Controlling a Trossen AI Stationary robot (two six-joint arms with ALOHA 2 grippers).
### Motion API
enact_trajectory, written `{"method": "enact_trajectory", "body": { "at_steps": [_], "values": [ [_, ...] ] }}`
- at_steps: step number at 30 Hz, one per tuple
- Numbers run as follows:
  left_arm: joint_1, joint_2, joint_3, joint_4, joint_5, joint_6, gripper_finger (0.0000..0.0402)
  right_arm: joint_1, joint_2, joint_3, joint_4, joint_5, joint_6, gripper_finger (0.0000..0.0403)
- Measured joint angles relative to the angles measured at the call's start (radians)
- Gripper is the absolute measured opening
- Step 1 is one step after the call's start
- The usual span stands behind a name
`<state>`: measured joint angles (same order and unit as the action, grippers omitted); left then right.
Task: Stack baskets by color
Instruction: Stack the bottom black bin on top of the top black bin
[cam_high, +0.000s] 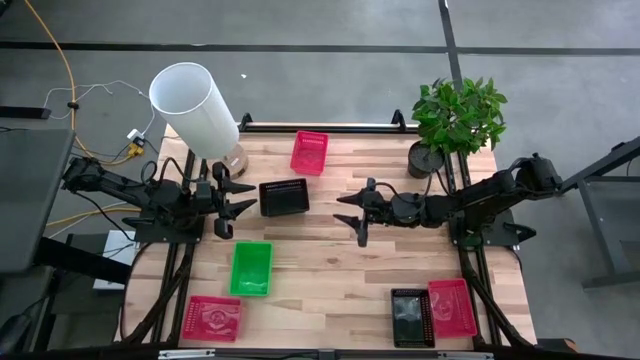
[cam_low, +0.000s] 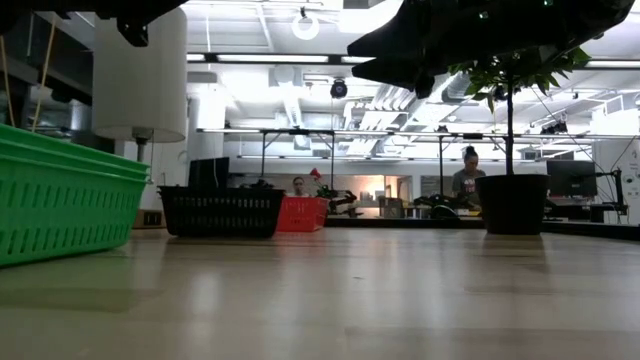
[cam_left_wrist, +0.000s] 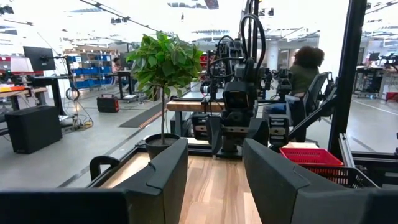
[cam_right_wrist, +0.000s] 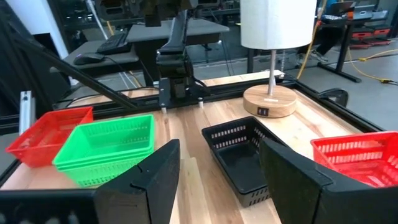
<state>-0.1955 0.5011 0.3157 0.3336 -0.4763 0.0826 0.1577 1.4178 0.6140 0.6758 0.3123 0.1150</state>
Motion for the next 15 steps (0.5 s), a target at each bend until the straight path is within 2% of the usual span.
{"method": "enact_trajectory", "body": {
  "at_steps": [7,11,13,15],
  "values": [
    [0.000,0.000,0.000,0.000,0.001,0.000,0.0143,0.000,0.000,0.000,0.000,-0.062,0.002,0.0208],
    [0.000,0.000,0.000,0.000,0.002,0.000,0.0143,0.000,0.000,0.001,-0.001,-0.106,0.093,0.0208],
    [0.000,0.000,0.000,0.000,0.002,0.000,0.0143,0.004,0.000,0.025,-0.059,-0.169,0.142,0.0208],
    [0.000,0.000,0.000,0.000,0.004,0.000,0.0143,0.024,0.000,0.078,-0.191,-0.240,0.171,0.0208]
  ]
}}
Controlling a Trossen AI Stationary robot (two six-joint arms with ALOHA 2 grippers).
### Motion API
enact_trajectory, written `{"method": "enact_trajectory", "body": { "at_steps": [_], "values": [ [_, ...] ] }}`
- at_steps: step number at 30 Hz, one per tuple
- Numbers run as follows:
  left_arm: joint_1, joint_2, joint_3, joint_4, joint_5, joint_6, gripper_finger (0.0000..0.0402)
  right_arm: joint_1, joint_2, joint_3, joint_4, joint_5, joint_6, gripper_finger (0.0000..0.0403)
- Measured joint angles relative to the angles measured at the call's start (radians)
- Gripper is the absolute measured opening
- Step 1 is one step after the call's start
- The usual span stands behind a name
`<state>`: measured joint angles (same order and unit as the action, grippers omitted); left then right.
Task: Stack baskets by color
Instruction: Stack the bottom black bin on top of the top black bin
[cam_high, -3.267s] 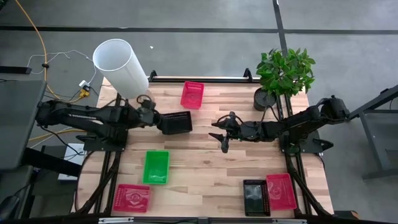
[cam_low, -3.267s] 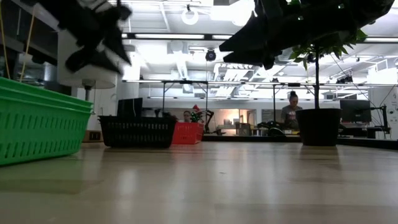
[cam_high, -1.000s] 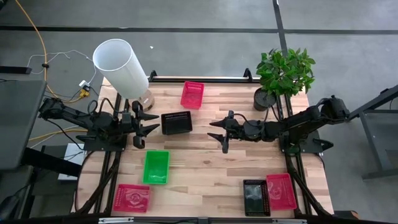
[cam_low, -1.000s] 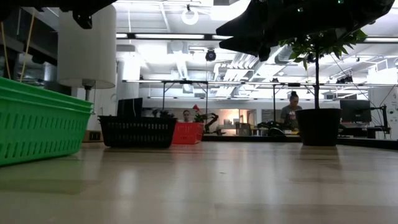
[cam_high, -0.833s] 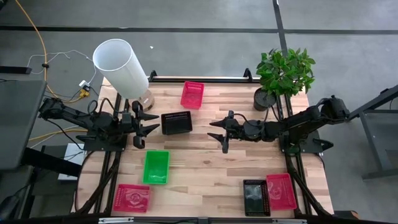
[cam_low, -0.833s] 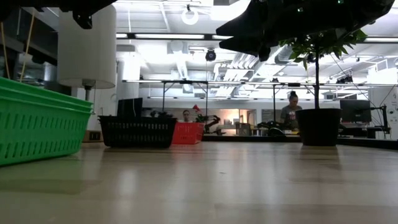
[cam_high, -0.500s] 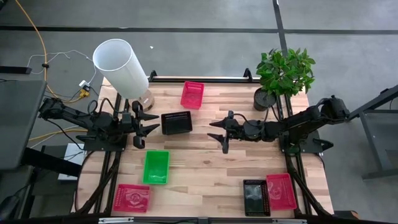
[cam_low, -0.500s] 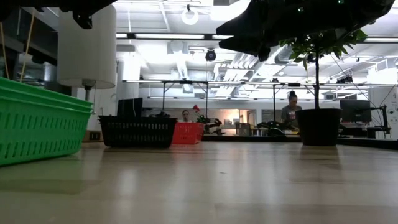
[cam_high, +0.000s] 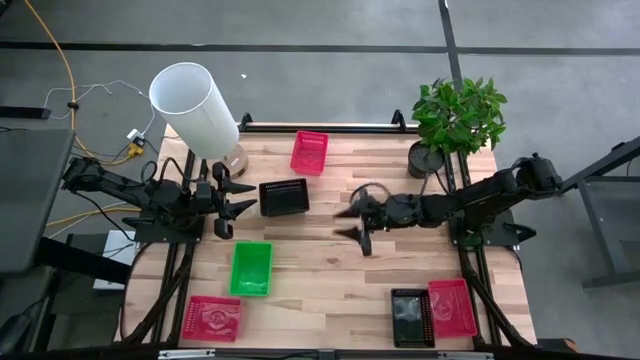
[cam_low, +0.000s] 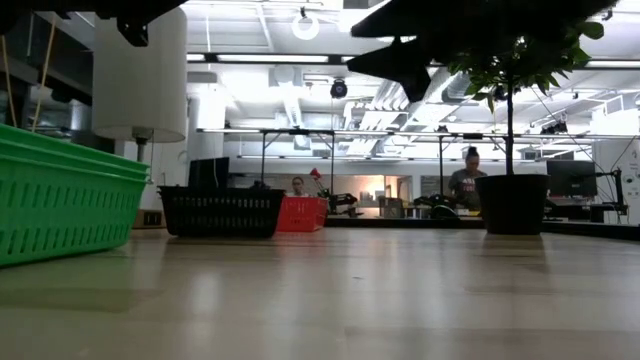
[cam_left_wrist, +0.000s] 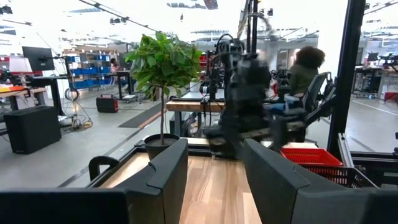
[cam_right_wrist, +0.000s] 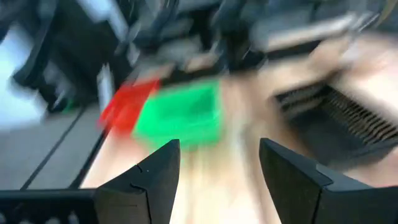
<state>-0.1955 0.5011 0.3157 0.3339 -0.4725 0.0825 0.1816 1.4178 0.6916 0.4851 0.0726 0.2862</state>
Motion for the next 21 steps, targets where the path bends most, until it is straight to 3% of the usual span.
{"method": "enact_trajectory", "body": {
  "at_steps": [5,10,13,21],
  "values": [
    [0.000,0.000,0.000,0.000,0.000,0.000,0.0143,0.114,0.001,0.201,-0.614,-0.020,0.074,0.0208],
    [0.000,0.000,0.000,0.000,0.000,0.000,0.0143,0.266,0.001,0.326,-1.050,-0.021,0.324,0.0208],
    [0.000,0.000,0.000,0.001,0.000,0.000,0.0143,0.365,0.000,0.336,-1.159,-0.021,0.500,0.0208],
    [0.000,0.000,0.000,0.015,0.000,0.000,0.0143,0.570,0.000,0.244,-1.188,0.007,0.826,0.0208]
  ]
}}
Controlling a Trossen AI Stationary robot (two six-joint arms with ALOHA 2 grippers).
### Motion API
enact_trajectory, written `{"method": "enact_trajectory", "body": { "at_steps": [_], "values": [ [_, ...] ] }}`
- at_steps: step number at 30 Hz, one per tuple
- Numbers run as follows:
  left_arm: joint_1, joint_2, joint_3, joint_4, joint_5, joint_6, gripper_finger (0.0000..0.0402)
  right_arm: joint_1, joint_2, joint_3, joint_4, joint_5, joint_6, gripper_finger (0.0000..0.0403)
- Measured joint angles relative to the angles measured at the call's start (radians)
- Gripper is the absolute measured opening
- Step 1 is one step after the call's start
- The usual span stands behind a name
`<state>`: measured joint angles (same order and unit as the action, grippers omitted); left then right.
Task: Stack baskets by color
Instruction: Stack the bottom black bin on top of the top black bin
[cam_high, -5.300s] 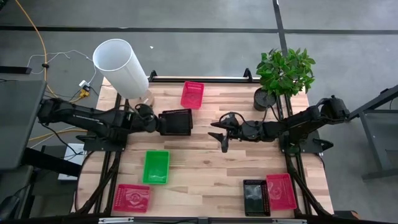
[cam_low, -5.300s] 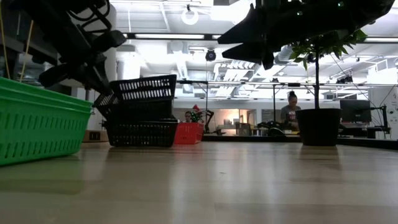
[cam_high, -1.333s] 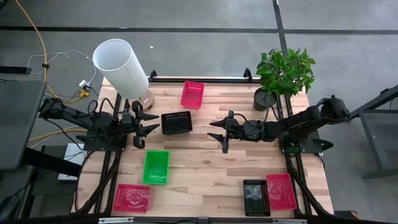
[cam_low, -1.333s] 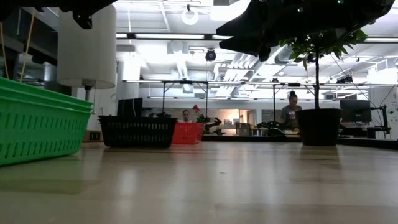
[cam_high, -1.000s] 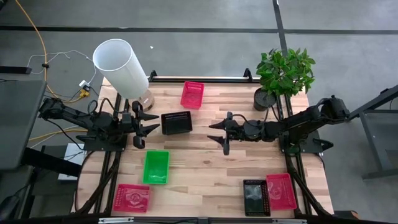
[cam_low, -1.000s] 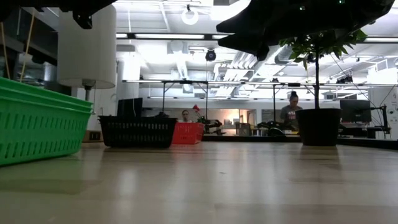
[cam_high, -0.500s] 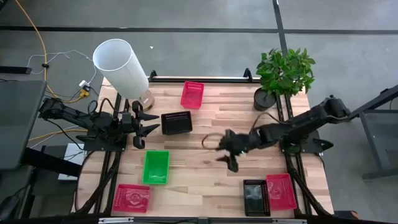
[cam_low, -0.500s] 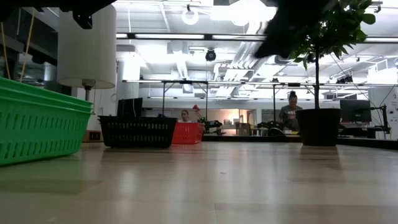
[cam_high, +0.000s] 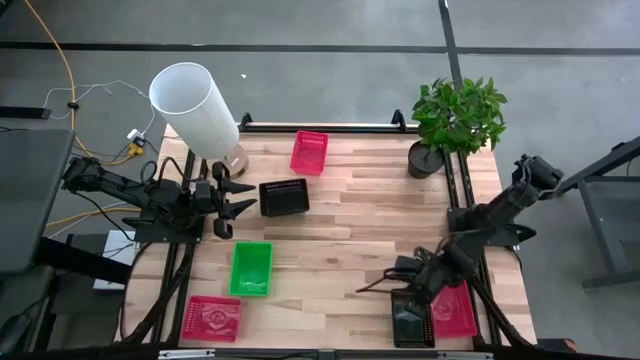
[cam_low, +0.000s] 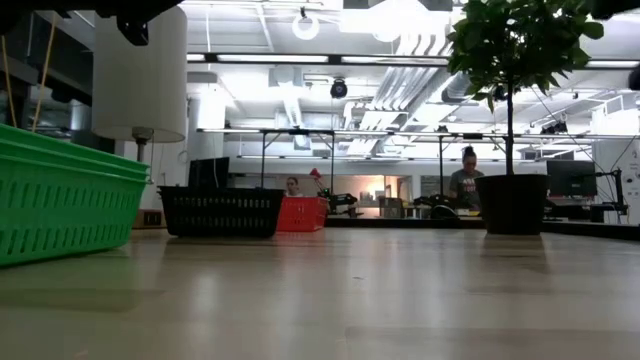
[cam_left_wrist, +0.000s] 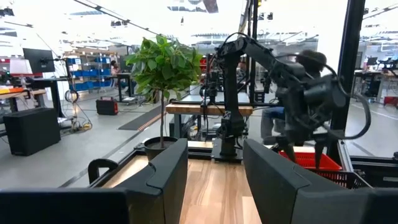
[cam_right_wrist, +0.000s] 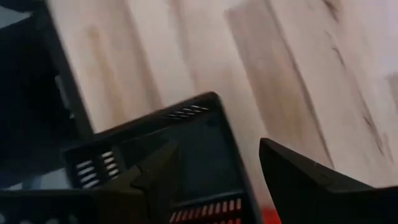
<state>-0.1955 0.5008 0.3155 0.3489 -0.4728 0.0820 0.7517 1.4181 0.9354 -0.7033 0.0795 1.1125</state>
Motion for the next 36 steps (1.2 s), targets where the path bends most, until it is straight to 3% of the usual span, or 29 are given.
{"method": "enact_trajectory", "body": {
  "at_steps": [3,30,33,36],
  "values": [
    [0.000,0.000,0.000,0.000,0.000,0.000,0.0143,0.023,0.000,-0.028,0.004,0.032,0.049,0.0208],
    [0.000,0.000,0.000,0.000,-0.002,0.000,0.0143,0.035,0.002,-0.218,0.206,-0.048,0.058,0.0206],
    [0.000,0.000,0.000,0.000,-0.003,0.000,0.0143,0.034,0.002,-0.219,0.209,-0.047,0.042,0.0186],
    [0.000,0.000,0.000,0.000,-0.008,0.000,0.0143,0.030,0.002,-0.219,0.212,-0.048,0.020,0.0142]
  ]
}}
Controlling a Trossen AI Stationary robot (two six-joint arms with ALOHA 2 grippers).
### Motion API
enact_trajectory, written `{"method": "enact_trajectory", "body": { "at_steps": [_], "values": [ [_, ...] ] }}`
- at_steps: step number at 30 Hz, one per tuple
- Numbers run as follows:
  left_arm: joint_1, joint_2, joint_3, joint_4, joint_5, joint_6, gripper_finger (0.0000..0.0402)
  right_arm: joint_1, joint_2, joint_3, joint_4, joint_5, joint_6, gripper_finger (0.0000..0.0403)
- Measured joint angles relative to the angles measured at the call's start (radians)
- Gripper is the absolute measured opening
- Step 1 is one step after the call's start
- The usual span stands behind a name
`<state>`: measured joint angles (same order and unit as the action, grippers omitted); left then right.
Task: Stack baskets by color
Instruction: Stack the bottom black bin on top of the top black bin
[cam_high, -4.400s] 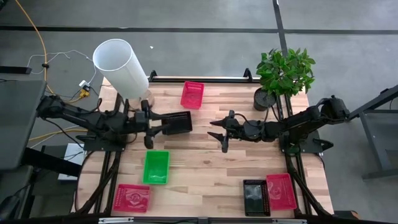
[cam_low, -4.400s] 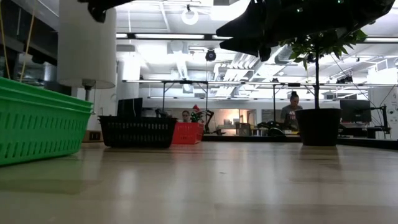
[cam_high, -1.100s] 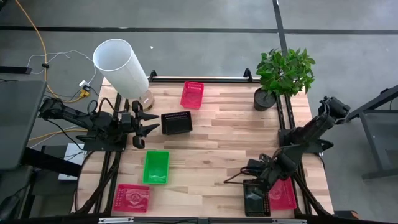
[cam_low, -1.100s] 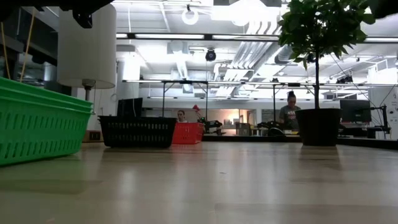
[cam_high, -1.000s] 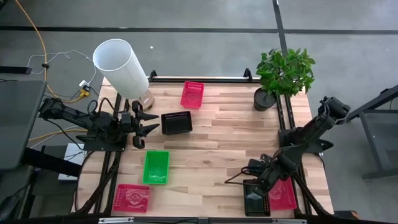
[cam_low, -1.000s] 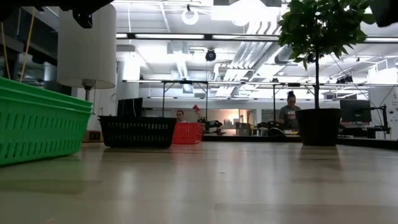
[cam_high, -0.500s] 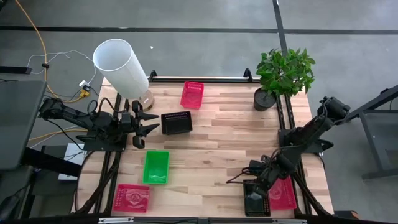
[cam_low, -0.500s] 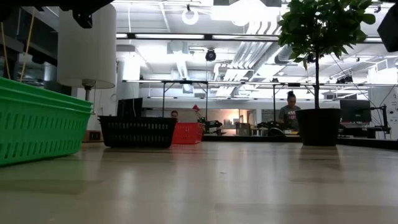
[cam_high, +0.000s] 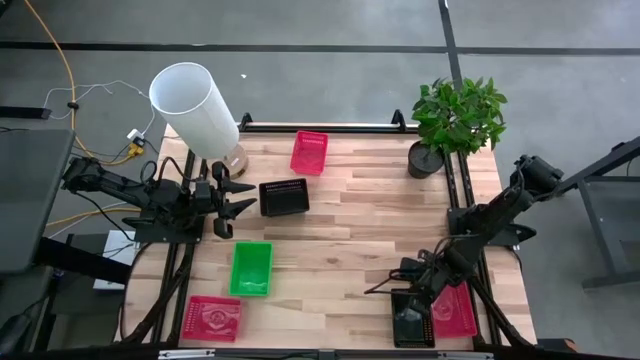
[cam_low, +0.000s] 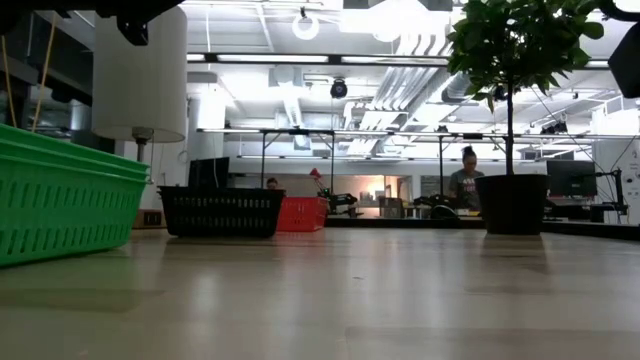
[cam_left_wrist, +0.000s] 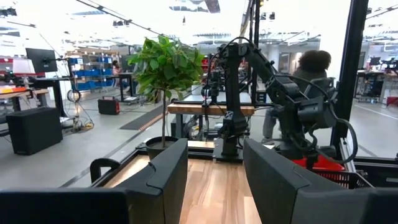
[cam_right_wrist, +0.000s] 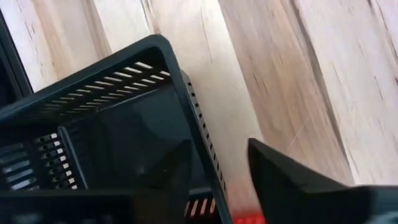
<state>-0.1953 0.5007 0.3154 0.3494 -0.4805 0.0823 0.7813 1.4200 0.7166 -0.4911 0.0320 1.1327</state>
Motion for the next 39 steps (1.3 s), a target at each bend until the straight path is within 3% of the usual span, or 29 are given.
{"method": "enact_trajectory", "body": {
  "at_steps": [6,18,25,28,32,36,39],
  "values": [
    [0.000,0.000,0.000,0.000,-0.001,0.000,0.0143,-0.065,0.000,0.018,0.002,-0.053,-0.072,0.0014],
    [0.000,0.000,0.000,0.000,-0.002,0.000,0.0143,-0.224,-0.008,0.197,0.016,0.073,-0.458,0.0003],
    [0.000,0.000,0.000,0.000,-0.002,0.000,0.0143,-0.363,-0.060,0.135,0.050,0.012,-0.571,0.0001],
    [0.000,0.000,0.000,0.001,-0.002,0.000,0.0143,-0.418,-0.106,0.059,0.186,-0.005,-0.580,0.0001],
    [0.000,0.000,0.000,0.001,-0.002,0.000,0.0143,-0.484,-0.135,-0.064,0.548,0.040,-0.535,0.0001],
    [0.000,0.000,0.000,0.001,-0.002,0.000,0.0143,-0.536,-0.107,-0.154,0.905,0.204,-0.340,0.0001],
    [0.000,0.000,0.000,0.001,-0.002,0.000,0.0143,-0.572,-0.069,-0.165,0.963,0.314,-0.180,0.0000]
  ]
}}
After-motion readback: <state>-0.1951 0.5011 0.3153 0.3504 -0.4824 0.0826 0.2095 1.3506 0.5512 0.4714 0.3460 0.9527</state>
